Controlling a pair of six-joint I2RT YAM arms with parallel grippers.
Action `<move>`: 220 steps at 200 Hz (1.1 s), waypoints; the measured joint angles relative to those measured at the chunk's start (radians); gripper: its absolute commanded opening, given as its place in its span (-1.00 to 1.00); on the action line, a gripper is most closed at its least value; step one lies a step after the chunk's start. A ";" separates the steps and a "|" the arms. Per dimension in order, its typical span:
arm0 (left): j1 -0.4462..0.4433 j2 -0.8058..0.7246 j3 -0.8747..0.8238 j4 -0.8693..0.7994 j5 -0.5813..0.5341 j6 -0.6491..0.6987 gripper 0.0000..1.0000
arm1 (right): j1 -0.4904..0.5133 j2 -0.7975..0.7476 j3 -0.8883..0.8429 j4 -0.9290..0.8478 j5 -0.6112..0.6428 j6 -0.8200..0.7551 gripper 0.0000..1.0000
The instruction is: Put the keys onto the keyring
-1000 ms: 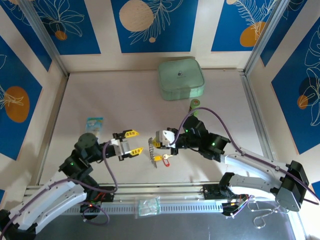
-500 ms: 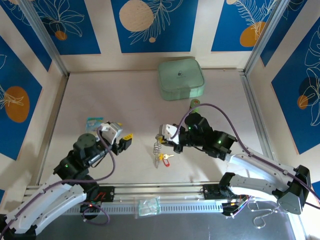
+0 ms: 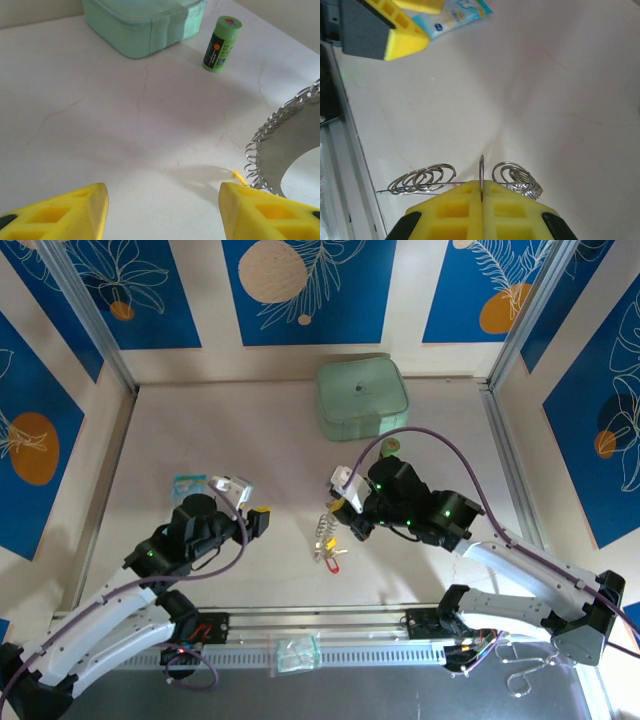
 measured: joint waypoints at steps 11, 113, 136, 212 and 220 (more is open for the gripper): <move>0.000 0.024 0.004 0.000 0.005 -0.006 0.18 | -0.013 0.002 0.008 -0.019 0.014 0.006 -1.00; -0.001 0.241 0.053 0.024 0.105 -0.103 0.05 | -0.143 0.000 0.058 -0.124 0.058 0.013 -1.00; -0.032 0.328 0.063 0.026 0.135 -0.193 0.09 | -0.172 -0.001 0.058 -0.136 0.061 0.023 -1.00; -0.239 0.480 0.075 -0.005 0.084 -0.525 0.12 | -0.237 -0.088 -0.002 -0.135 0.040 0.017 -1.00; -0.240 0.478 0.079 -0.006 0.072 -0.518 0.11 | -0.241 -0.098 -0.016 -0.133 0.027 0.009 -1.00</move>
